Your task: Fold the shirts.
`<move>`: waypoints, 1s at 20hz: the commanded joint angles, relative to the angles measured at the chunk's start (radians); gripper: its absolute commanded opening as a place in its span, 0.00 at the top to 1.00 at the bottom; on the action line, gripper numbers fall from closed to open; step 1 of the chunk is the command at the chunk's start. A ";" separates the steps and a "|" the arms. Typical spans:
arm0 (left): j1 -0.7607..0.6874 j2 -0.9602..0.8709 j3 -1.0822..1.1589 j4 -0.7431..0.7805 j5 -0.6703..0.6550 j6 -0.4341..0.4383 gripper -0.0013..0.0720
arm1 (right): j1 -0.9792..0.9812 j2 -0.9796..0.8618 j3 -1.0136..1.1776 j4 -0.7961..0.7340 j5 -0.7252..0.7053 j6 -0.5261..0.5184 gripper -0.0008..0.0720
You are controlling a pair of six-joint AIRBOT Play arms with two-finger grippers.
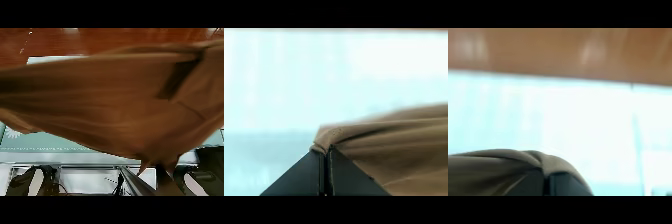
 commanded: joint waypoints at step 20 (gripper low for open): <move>-0.196 -0.754 -0.556 -0.146 0.856 0.320 0.95 | 0.001 -0.937 -0.003 0.157 -0.545 0.063 0.96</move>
